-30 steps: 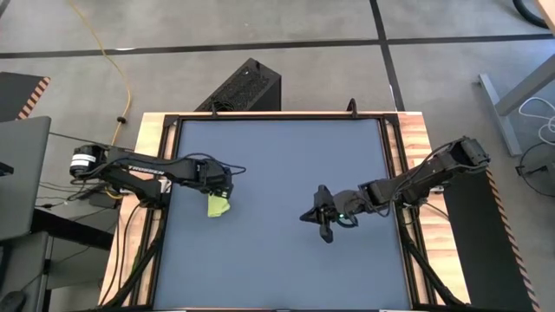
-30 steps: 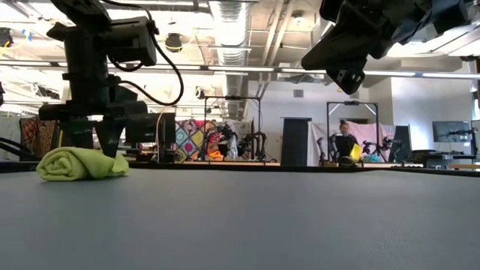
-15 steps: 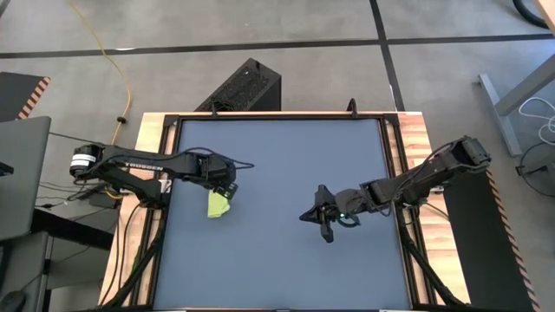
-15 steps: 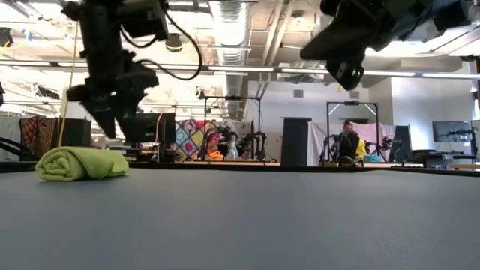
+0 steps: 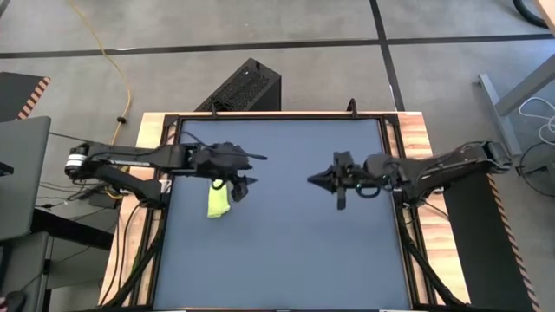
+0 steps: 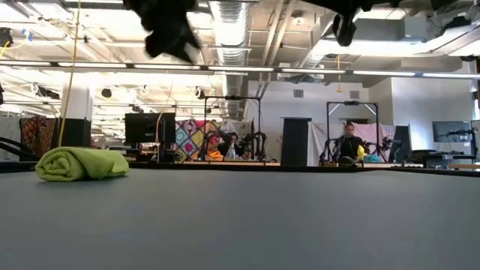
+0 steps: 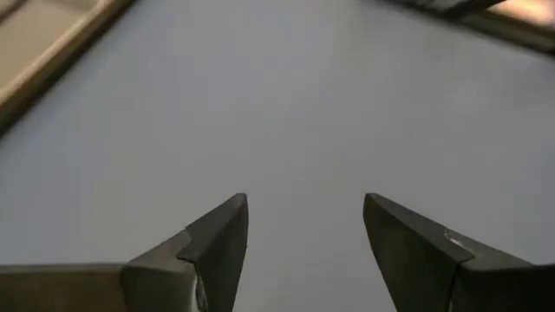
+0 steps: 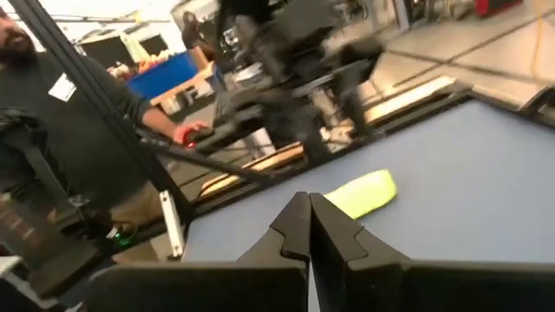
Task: Roll towel
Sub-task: Return to Home Position
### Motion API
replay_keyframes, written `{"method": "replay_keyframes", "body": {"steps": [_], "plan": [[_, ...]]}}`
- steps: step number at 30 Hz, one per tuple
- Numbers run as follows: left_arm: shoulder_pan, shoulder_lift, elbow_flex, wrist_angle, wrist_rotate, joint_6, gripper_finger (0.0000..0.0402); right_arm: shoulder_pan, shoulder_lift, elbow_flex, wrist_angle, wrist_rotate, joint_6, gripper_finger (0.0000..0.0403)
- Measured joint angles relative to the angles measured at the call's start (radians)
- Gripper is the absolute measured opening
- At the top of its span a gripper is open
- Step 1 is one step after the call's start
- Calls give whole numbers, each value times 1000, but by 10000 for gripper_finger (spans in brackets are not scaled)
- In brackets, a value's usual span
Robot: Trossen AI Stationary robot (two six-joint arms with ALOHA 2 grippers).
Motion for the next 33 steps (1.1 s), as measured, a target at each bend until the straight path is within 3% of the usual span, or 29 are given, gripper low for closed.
{"method": "replay_keyframes", "body": {"steps": [6, 11, 17, 23, 33], "plan": [[1, -168, -114, 131, 49, 63, 220, -42, -128, 0, -118, -23, -72, 23], [21, -341, -323, 277, 112, 18, 220, -55, -192, -4, -204, -23, -126, 23], [40, -565, -591, 448, 114, -130, 219, -58, -264, -178, -62, -11, -109, 23], [40, -773, -729, 451, 108, -200, 219, -76, -360, -455, 198, 6, 26, 23], [40, -1063, -914, 433, 94, -314, 219, -94, -499, -624, 242, 57, 99, 23]]}}
